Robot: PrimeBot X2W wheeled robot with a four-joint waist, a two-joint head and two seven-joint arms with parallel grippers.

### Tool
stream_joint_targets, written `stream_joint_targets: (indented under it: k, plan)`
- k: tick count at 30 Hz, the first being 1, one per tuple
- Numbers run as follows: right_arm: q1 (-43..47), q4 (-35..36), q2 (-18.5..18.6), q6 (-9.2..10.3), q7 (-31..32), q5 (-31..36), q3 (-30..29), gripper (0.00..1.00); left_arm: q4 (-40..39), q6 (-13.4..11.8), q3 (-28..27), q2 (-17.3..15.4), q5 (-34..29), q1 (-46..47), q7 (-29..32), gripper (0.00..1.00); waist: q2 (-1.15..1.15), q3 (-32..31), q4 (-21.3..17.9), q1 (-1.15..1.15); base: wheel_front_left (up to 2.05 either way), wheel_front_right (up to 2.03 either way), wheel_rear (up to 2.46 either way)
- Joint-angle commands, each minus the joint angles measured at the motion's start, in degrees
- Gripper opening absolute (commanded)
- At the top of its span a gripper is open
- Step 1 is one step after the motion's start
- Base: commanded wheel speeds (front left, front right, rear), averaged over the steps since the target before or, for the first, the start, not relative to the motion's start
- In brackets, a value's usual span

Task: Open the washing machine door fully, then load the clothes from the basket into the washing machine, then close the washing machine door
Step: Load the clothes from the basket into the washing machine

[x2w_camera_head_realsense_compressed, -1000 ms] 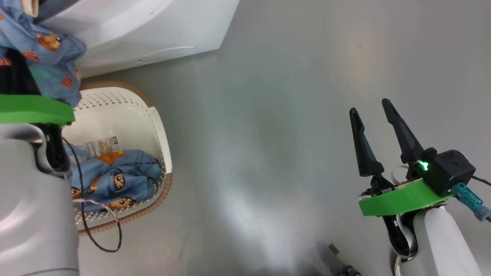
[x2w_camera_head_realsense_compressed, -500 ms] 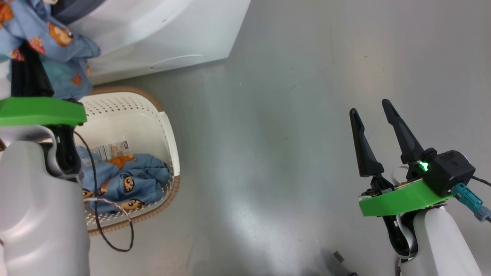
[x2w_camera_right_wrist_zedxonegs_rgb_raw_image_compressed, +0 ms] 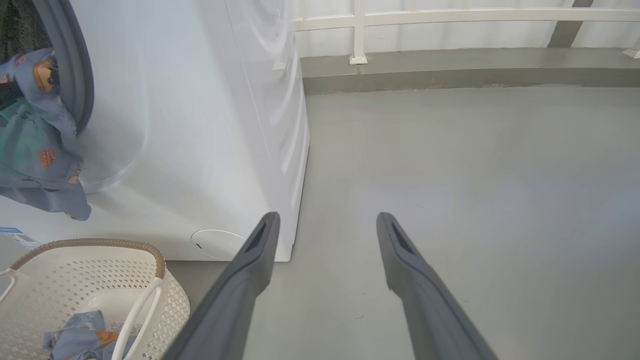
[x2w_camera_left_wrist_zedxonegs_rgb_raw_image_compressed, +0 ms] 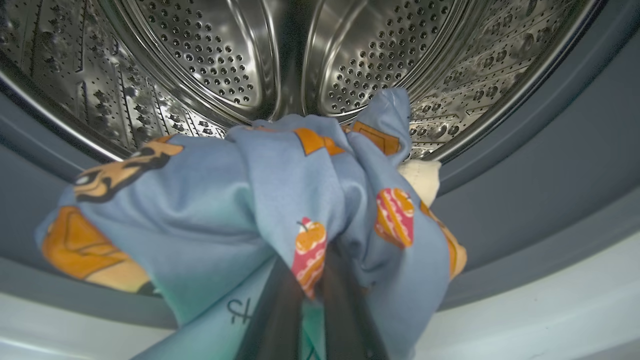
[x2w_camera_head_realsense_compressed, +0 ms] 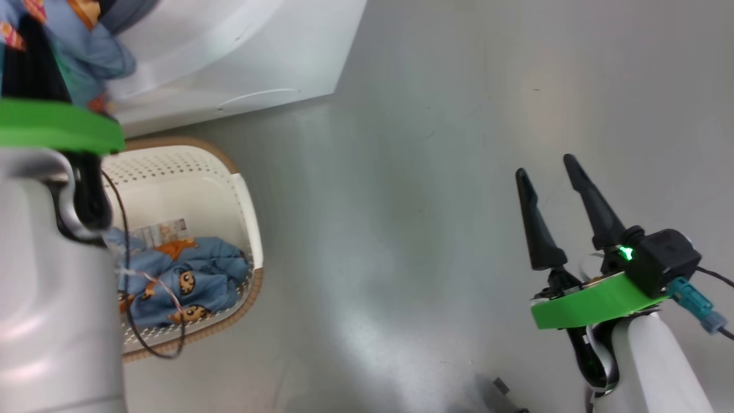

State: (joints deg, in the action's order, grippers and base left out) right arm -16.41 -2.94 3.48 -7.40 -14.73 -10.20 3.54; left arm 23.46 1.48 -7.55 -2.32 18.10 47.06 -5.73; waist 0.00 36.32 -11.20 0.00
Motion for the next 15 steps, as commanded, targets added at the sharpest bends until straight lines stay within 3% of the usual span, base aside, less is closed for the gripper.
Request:
stream_joint_targets:
  k: [1,15]
  plan:
    - [1.6,0.8,-0.2,-0.09,-0.3,-0.3,2.0,1.00,0.4,-0.9,-0.6,-3.1,-1.5,2.6,0.3,0.00,0.00,-0.3,-1.1,0.00,0.00,0.00,0.00]
    - [4.2,-0.7,-0.4,-0.09,-0.3,-1.4,5.5,1.00,25.5,-3.5,-0.7,-13.1,-4.9,22.7,-3.1,0.00,0.00,-0.3,-8.6,0.00,0.00,0.00,0.00]
